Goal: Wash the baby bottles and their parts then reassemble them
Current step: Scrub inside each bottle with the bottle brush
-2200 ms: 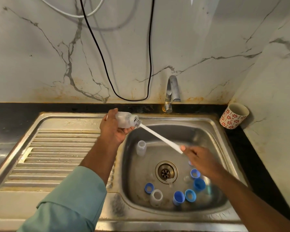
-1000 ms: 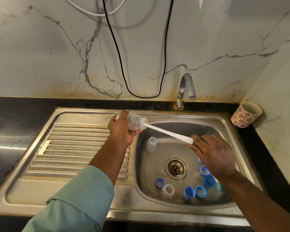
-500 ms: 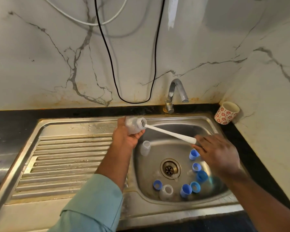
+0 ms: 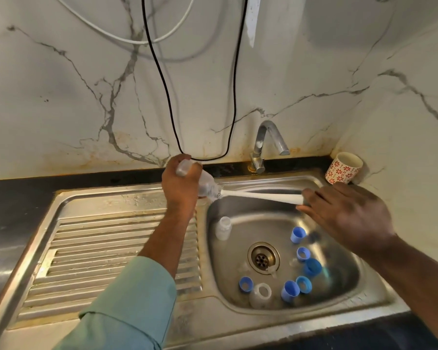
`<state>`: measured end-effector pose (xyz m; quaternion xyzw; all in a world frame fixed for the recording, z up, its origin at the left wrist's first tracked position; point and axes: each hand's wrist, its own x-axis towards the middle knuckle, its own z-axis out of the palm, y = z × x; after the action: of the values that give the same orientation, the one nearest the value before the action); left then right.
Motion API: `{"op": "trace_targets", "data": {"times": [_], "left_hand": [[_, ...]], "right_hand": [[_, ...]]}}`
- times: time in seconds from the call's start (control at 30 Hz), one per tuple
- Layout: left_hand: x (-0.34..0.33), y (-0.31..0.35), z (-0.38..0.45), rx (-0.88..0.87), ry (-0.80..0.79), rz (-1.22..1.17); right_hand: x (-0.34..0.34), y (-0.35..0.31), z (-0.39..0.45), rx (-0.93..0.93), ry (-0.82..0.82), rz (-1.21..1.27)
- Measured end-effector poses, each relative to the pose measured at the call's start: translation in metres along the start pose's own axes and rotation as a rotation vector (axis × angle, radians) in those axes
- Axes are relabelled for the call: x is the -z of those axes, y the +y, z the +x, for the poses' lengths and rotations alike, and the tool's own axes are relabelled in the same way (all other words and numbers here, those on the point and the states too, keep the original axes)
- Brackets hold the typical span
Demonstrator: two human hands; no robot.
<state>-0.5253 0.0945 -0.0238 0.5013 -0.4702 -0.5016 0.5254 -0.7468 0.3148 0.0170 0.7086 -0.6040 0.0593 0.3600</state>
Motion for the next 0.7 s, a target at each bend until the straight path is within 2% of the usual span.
{"op": "trace_targets", "data": {"times": [0.07,0.13,0.17,0.23,0.3,0.33,0.4,0.43,0.47,0.53,0.57,0.63,0.7], "left_hand": [[-0.002,0.004,0.002,-0.105,0.049,0.048],[-0.003,0.01,0.002,-0.102,0.106,-0.028],[-0.003,0.013,0.002,-0.045,0.138,-0.133],[-0.003,0.015,0.003,0.213,0.167,-0.443],[-0.003,0.014,0.005,0.468,0.119,-0.669],[-0.002,0.013,0.005,0.54,0.067,-0.703],[0.0,0.01,0.003,0.639,-0.068,-0.677],[0.002,0.01,0.002,0.671,-0.147,-0.615],[0.005,0.011,0.0,0.686,-0.222,-0.524],[0.01,0.013,-0.002,0.644,-0.319,-0.288],[0.011,0.014,-0.004,0.594,-0.321,-0.177],[0.011,0.015,-0.005,0.464,-0.239,-0.054],[0.014,0.013,-0.007,0.277,-0.045,-0.044]], "right_hand": [[0.008,-0.013,0.0,-0.022,-0.025,0.034],[0.014,-0.037,-0.006,-0.106,-0.113,0.158],[0.017,-0.054,-0.01,-0.207,-0.17,0.266],[0.021,-0.082,-0.014,-0.521,-0.32,0.607],[0.015,-0.09,-0.015,-0.807,-0.468,0.964],[0.007,-0.082,-0.016,-0.859,-0.494,1.011],[-0.007,-0.049,-0.017,-0.792,-0.488,0.948],[-0.009,-0.03,-0.015,-0.692,-0.481,0.843],[-0.011,-0.01,-0.012,-0.553,-0.424,0.696],[-0.015,0.025,-0.008,-0.243,-0.189,0.332],[-0.01,0.036,-0.007,-0.135,-0.072,0.181],[-0.002,0.037,0.0,-0.007,0.061,0.015],[0.008,0.023,-0.003,-0.042,0.12,-0.048]]}}
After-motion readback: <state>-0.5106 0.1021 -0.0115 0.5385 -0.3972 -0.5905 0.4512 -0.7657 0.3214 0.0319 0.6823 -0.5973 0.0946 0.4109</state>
